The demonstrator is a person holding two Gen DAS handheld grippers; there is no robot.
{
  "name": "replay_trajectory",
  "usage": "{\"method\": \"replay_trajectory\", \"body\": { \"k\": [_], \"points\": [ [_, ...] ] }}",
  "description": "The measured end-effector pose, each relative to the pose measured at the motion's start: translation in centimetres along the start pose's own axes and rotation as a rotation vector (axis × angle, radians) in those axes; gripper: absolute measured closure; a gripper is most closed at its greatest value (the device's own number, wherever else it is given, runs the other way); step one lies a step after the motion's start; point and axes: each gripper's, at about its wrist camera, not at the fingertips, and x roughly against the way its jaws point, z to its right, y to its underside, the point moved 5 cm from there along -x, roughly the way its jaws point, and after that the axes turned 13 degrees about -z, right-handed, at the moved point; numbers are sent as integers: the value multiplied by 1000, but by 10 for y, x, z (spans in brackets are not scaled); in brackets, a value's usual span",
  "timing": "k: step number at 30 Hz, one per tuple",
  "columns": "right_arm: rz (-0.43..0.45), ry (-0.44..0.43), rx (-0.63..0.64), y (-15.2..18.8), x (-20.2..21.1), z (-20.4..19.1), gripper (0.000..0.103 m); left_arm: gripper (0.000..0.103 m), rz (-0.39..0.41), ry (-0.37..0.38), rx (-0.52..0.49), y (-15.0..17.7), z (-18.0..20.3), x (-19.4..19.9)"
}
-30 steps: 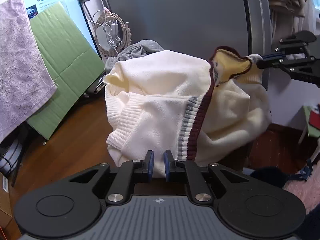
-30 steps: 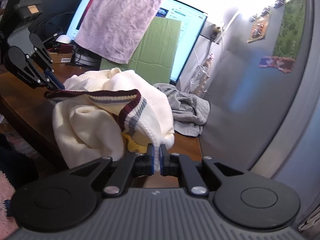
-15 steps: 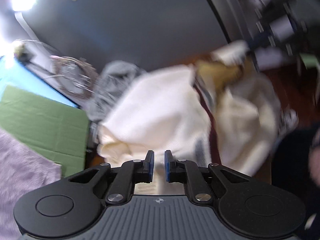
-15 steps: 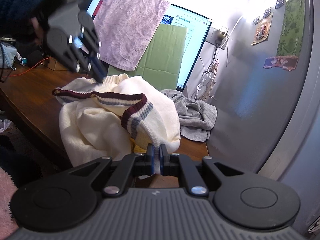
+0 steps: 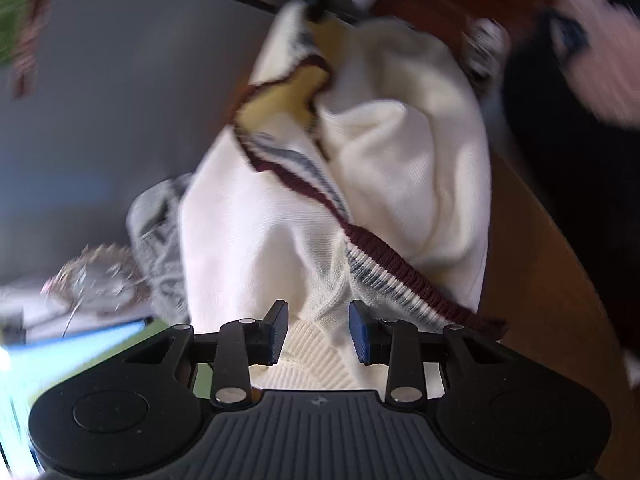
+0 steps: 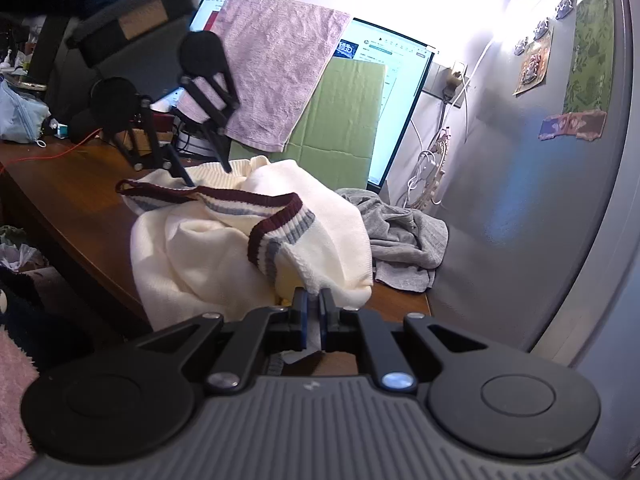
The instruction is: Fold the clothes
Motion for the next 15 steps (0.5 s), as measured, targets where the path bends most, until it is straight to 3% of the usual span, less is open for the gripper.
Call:
{"method": "replay_trajectory", "body": {
  "k": [6,7,8,9,12,15],
  "points": [
    [28,-21,-25,7,2,2,97,71,-7,19,-227,-13,9,-10],
    [34,-27,-29,8,2,2,97,78,-6,36,-234,-14,9,-11],
    [41,-34,-31,8,2,2,97,91,-4,60,-213,-14,8,-12],
    [47,-38,-35,9,1,2,97,95,-2,87,-183,-13,6,-12],
    [51,-46,-45,10,-1,3,97,98,45,91,-36,-3,-5,-2],
    [50,-46,-62,10,-2,6,97,99,129,18,186,14,-24,19]
  ]
}}
